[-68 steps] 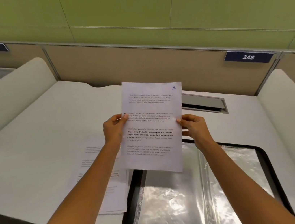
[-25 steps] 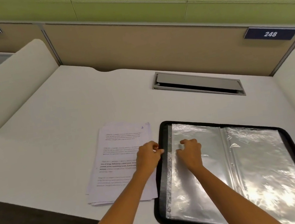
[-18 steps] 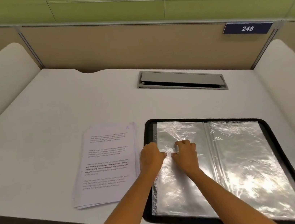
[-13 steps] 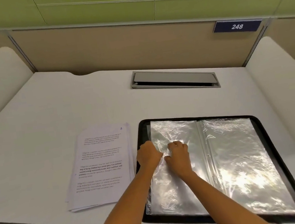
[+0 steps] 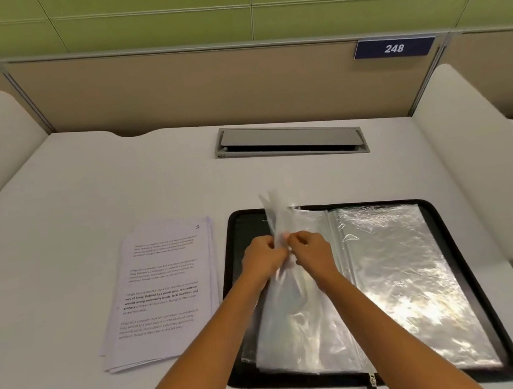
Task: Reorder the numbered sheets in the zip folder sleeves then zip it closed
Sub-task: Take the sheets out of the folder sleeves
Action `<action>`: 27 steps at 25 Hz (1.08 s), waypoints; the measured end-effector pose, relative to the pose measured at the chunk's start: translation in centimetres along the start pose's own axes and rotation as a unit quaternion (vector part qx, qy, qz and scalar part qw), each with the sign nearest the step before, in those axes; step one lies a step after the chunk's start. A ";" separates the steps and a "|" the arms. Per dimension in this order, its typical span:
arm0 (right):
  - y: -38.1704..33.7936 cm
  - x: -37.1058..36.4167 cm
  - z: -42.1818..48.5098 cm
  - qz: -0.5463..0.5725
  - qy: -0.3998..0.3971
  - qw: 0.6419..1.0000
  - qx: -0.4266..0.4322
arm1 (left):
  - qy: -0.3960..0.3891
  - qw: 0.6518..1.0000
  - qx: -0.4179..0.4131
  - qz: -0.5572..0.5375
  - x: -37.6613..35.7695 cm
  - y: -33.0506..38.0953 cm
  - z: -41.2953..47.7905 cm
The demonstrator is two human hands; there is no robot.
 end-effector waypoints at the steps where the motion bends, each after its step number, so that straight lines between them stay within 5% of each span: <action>1: -0.5 0.7 0.2 0.026 0.018 0.999 -0.010 | -0.002 1.000 -0.019 -0.005 -0.2 1.1 -0.8; 9: -3.0 11.7 1.5 0.064 0.048 0.995 -0.061 | -0.163 0.978 -0.123 -0.034 -6.6 9.1 -5.7; 19: 5.8 23.5 1.9 -0.080 0.103 0.984 -0.125 | -0.289 0.932 -0.190 0.106 -18.2 10.9 -7.2; 21: 7.6 24.5 1.9 -0.099 0.114 0.980 -0.127 | -0.243 0.935 -0.215 0.143 -19.6 10.4 -6.5; 24: 10.0 25.2 1.9 -0.120 0.121 0.976 -0.132 | -0.033 0.930 -0.278 0.237 -19.8 9.4 -4.7; 27: 12.0 25.1 1.8 -0.130 0.136 0.970 -0.153 | 0.055 0.928 -0.225 0.292 -19.3 7.2 -2.1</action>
Point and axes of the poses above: each hand's wrist, its own z-axis towards the middle knuckle, its own x-axis out of the back of the hand, y = z × x, the point moved 3 cm from there along z, towards the middle knuckle, and after that the axes turned 12 degrees about x, right-handed, at the moved point
